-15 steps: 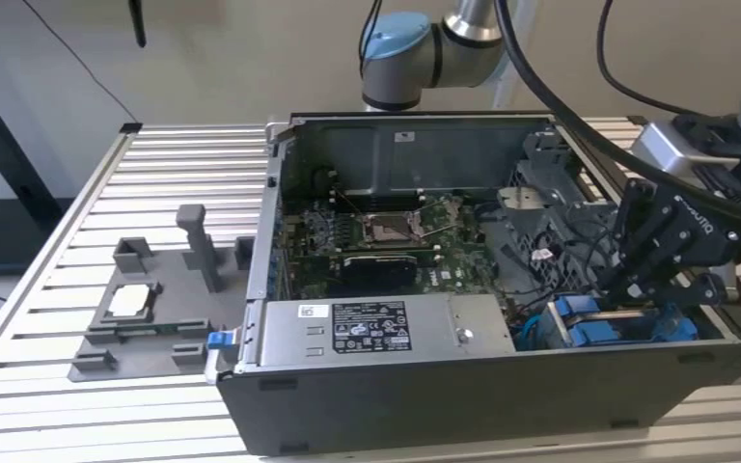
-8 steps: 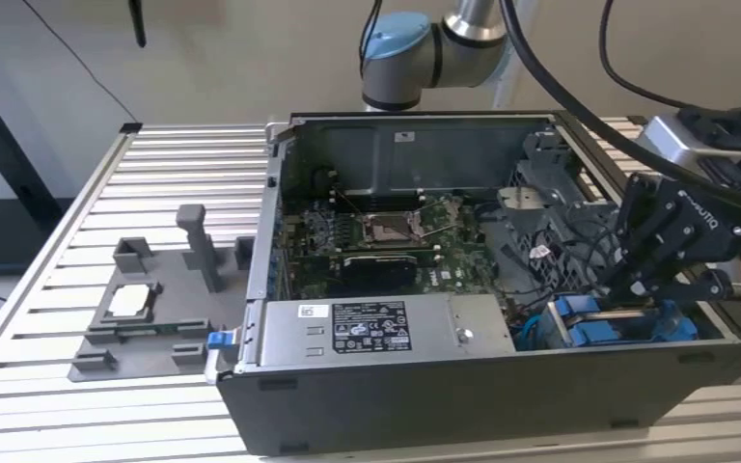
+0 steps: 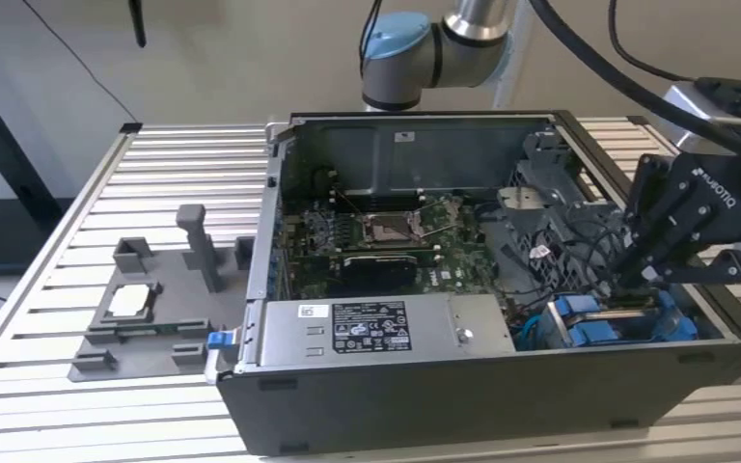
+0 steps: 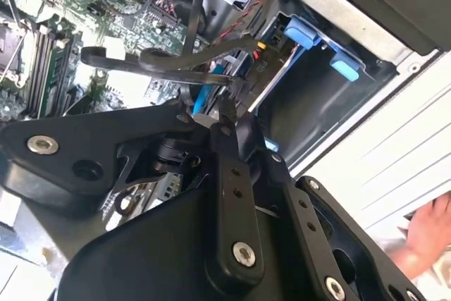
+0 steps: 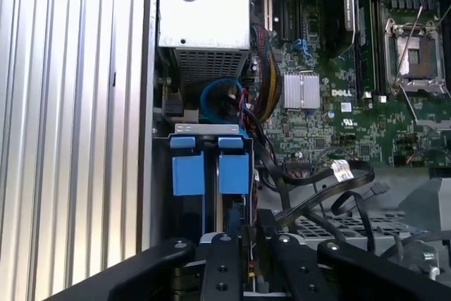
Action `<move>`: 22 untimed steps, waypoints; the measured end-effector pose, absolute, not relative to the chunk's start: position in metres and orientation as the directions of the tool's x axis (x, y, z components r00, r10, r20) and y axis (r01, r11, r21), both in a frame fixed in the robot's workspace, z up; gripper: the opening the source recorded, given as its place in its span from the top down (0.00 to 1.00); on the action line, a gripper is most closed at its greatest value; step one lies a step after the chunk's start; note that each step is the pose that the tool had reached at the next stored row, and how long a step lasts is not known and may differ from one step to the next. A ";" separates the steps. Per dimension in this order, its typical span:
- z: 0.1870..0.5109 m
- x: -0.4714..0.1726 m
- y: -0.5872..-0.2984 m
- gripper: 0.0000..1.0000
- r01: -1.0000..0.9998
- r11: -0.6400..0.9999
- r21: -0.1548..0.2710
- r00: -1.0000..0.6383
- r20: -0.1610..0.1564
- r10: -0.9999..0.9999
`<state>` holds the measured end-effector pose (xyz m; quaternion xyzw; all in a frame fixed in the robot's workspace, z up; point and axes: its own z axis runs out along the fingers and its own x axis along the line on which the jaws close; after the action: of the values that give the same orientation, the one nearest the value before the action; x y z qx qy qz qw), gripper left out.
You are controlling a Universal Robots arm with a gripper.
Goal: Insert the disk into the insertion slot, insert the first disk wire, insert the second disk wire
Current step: 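Insert the second disk wire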
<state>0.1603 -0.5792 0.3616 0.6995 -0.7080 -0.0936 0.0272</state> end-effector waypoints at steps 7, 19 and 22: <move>0.366 0.154 -0.577 0.76 -0.992 0.005 0.126 -0.016 -0.090 -0.996; 0.378 0.141 -0.575 0.76 -1.000 0.005 0.028 -0.007 -0.084 -0.996; 0.386 0.141 -0.575 0.76 -1.000 0.005 0.028 -0.007 -0.084 -0.996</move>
<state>0.1409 -0.5750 0.3857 0.7043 -0.7085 -0.0397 -0.0200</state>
